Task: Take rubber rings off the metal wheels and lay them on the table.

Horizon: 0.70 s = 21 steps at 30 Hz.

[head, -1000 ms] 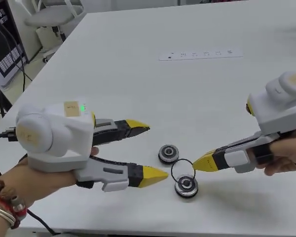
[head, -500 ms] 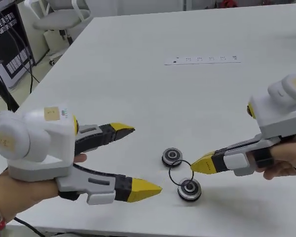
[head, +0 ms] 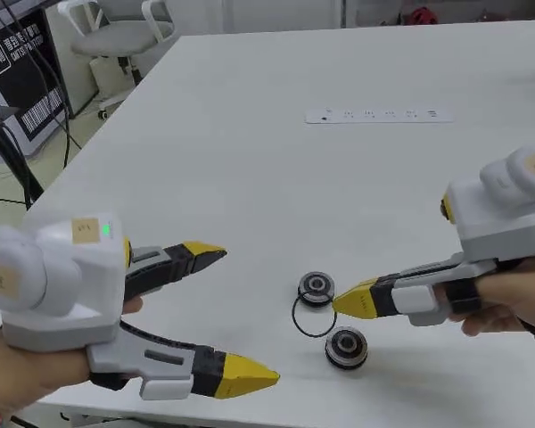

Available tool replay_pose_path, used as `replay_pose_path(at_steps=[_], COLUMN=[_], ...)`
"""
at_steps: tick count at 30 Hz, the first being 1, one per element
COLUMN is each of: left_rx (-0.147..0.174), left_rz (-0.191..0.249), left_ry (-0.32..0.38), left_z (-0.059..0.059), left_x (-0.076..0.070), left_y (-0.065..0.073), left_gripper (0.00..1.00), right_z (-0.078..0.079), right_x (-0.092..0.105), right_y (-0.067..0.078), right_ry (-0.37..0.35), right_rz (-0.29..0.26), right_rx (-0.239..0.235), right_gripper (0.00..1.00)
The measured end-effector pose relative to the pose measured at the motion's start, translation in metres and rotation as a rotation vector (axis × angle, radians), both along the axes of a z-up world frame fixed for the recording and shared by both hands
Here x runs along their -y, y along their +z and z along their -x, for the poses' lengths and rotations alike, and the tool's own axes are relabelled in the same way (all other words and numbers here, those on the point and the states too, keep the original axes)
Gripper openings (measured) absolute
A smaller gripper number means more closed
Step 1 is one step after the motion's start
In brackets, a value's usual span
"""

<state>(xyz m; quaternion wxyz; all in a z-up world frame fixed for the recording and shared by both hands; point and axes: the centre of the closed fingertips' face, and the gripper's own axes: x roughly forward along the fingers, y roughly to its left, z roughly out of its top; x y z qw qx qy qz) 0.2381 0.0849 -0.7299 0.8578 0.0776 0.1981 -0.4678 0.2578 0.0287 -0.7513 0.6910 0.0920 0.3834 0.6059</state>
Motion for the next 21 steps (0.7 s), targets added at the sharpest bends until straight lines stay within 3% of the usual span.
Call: replay_pose_path(at_steps=[2,8,11,21], left_rx=[-0.02,-0.026,-0.033,-0.047], left_rz=[0.006,0.014,0.009,0.006], left_ry=[0.005,0.003,-0.006,-0.021], left_z=[0.001,0.003,0.004,0.008], left_x=[-0.002,-0.001,0.001,0.003], left_y=[-0.003,-0.004,-0.006,-0.008], left_gripper=[0.94,0.95,0.95,0.95], right_z=[0.0,0.001,0.004,0.004], right_x=[-0.002,-0.009,-0.014,-0.018], right_y=[-0.003,-0.009,-0.016,-0.036], right_ry=[-0.007,-0.028,-0.035,-0.053], right_rz=[0.003,0.009,0.011,0.061], right_rx=[-0.005,-0.018,-0.046,-0.037], right_gripper=[0.0,0.0,0.0,0.0])
